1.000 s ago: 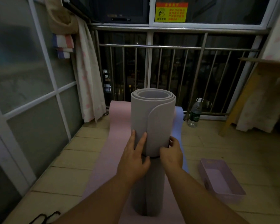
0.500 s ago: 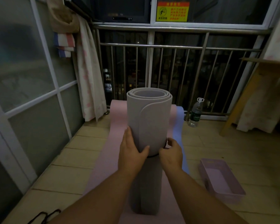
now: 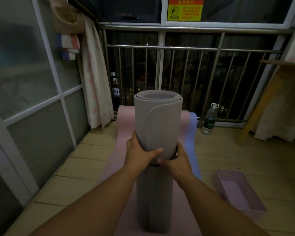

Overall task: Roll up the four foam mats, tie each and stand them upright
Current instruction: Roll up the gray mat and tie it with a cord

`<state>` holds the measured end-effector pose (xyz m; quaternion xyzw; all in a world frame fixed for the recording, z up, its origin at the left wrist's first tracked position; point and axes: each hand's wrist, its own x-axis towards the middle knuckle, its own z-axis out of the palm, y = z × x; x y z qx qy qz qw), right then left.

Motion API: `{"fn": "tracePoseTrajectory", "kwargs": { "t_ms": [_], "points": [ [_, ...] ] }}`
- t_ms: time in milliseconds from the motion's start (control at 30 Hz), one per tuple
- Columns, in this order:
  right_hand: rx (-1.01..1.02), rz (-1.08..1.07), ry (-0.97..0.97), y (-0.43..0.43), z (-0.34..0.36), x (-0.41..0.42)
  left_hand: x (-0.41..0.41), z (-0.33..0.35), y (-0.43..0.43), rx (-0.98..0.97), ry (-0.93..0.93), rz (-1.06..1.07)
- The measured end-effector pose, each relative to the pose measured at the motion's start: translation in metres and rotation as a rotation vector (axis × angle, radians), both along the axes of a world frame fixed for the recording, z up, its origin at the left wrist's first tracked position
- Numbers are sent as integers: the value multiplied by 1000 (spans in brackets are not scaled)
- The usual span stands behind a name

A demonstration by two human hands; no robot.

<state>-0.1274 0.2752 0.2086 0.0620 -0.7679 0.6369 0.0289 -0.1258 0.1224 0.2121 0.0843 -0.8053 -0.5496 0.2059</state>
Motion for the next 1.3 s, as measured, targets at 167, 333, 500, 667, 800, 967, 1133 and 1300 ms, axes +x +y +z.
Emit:
{"fn": "tracePoseTrajectory", "kwargs": {
  "t_ms": [167, 333, 500, 667, 800, 967, 1133, 1300],
  "points": [
    [-67, 0, 18, -15, 10, -46, -43, 20, -9, 0, 71, -7],
    [-74, -17, 83, -31, 17, -102, -99, 36, -23, -12, 122, -3],
    [-41, 2, 77, -53, 49, -136, -125, 62, -42, 62, 143, -43],
    [21, 48, 32, -78, 129, -147, -131, 132, -68, 175, 89, -12],
    [51, 75, 21, -100, 225, -158, -136, 227, -91, 209, 82, 18],
    [45, 121, 8, -141, 352, -174, -145, 350, -132, 244, 68, 80],
    [56, 135, 24, -194, 437, -176, -149, 432, -187, 216, 74, 83],
    [6, 169, -19, -245, 453, -176, -147, 451, -238, 167, 30, 102]
  ]
}}
